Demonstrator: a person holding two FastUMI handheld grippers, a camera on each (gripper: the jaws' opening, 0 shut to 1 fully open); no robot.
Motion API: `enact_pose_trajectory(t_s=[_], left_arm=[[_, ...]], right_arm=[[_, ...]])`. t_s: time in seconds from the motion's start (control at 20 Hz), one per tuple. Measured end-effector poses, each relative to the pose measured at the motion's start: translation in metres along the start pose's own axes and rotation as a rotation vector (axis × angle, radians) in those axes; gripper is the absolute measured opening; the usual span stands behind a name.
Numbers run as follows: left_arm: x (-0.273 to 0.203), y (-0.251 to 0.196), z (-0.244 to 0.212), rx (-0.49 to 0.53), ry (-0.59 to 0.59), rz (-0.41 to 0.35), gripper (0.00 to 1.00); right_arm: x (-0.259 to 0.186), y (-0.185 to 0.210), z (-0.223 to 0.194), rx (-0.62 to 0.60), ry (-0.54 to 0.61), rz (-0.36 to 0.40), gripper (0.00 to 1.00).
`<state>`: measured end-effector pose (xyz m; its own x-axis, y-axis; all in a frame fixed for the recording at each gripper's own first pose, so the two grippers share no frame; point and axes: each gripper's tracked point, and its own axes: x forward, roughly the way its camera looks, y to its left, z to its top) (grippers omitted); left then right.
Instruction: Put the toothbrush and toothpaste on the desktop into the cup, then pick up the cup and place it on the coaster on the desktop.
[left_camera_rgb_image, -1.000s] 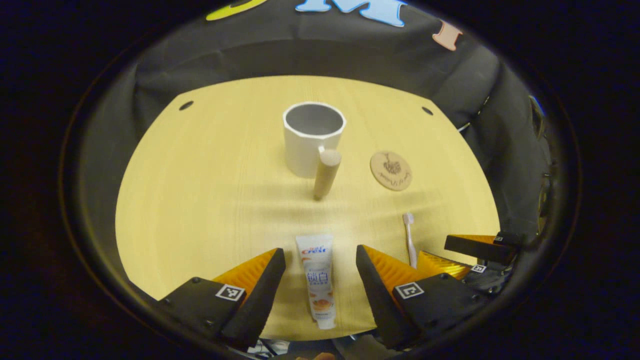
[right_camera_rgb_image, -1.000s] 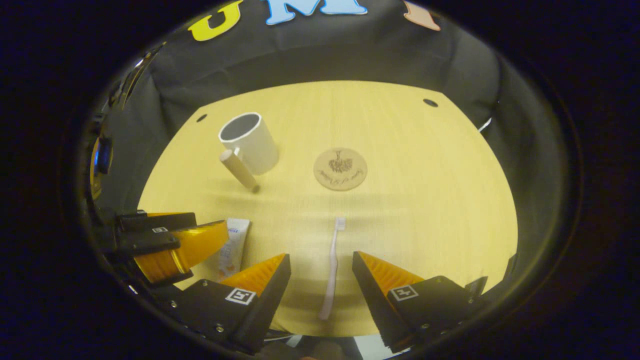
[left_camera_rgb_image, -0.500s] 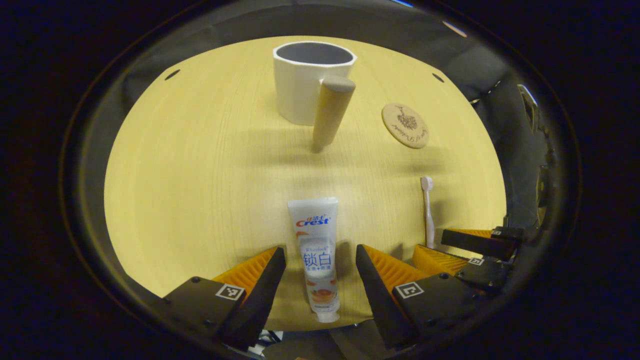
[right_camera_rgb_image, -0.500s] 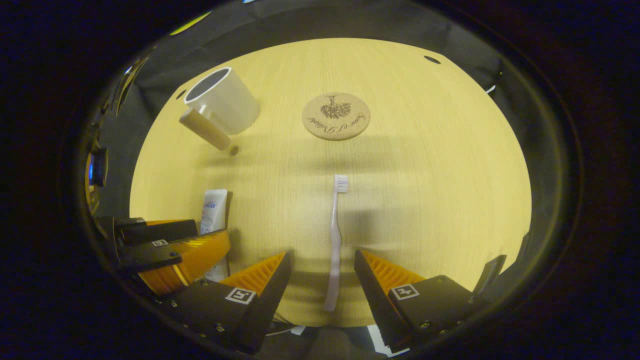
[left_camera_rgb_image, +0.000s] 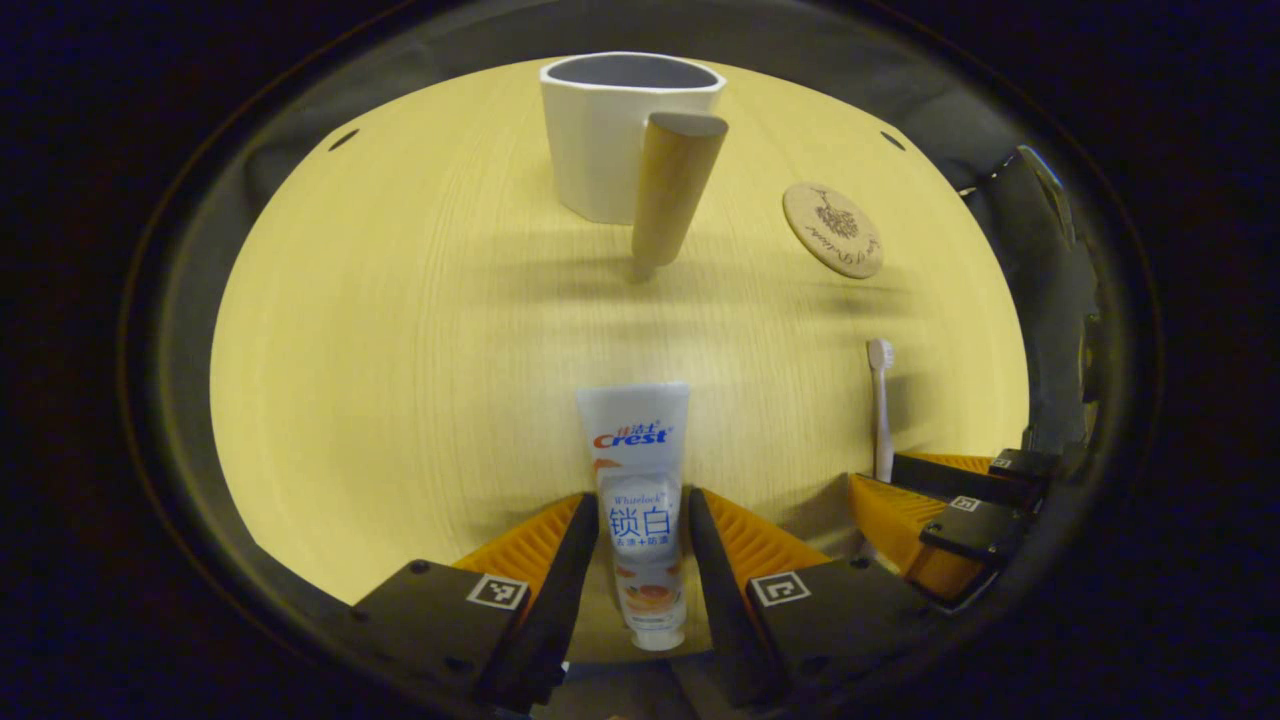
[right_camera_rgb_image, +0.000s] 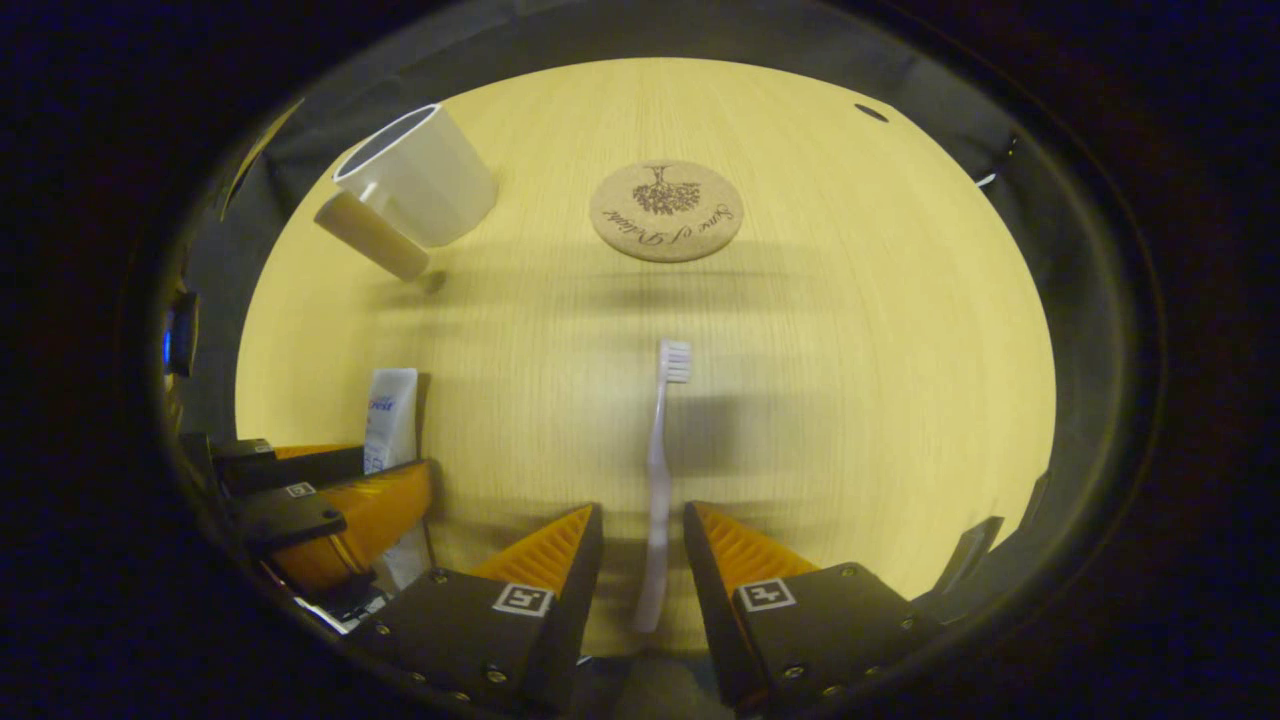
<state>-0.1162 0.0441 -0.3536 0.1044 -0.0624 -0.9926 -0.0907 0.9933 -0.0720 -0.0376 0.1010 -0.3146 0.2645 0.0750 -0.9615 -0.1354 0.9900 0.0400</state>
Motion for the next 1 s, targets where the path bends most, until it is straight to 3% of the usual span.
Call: enact_pose_trajectory(t_s=[0.05, 0.1, 0.15, 0.25, 0.3, 0.35, 0.4, 0.5, 0.55, 1.0], left_arm=[[0.0, 0.0, 0.001, -0.008, 0.002, -0.002, 0.64], [0.0, -0.001, 0.0, -0.005, -0.001, -0.002, 0.55], [0.002, 0.0, 0.001, -0.013, -0.001, -0.001, 0.53], [-0.001, -0.002, 0.001, -0.014, -0.005, 0.002, 0.46], [0.0, -0.001, 0.002, -0.01, -0.011, 0.003, 0.46], [0.001, -0.003, 0.0, -0.02, -0.003, 0.009, 0.46], [-0.001, -0.002, 0.002, -0.009, -0.007, 0.005, 0.39], [0.001, -0.004, 0.002, -0.013, -0.015, -0.007, 0.39], [0.0, -0.005, 0.004, -0.012, -0.027, -0.025, 0.32], [-0.019, -0.002, 0.01, -0.037, -0.171, -0.071, 0.31]], right_arm=[[0.003, -0.005, -0.001, -0.018, 0.011, -0.018, 0.52], [0.004, -0.005, -0.002, 0.012, 0.017, -0.022, 0.52], [0.003, -0.003, -0.004, 0.017, 0.034, -0.007, 0.14], [0.004, -0.009, -0.003, 0.008, 0.032, -0.011, 0.16], [0.003, -0.005, 0.005, 0.049, 0.005, 0.023, 0.16], [0.003, -0.007, -0.003, 0.042, 0.028, 0.019, 0.09], [0.003, -0.006, 0.002, 0.046, 0.004, 0.039, 0.12], [0.002, -0.006, 0.001, 0.058, -0.004, 0.059, 0.06], [0.004, -0.006, -0.001, 0.051, -0.002, 0.068, 0.07], [-0.025, 0.003, 0.017, 0.081, -0.175, 0.233, 0.02]])
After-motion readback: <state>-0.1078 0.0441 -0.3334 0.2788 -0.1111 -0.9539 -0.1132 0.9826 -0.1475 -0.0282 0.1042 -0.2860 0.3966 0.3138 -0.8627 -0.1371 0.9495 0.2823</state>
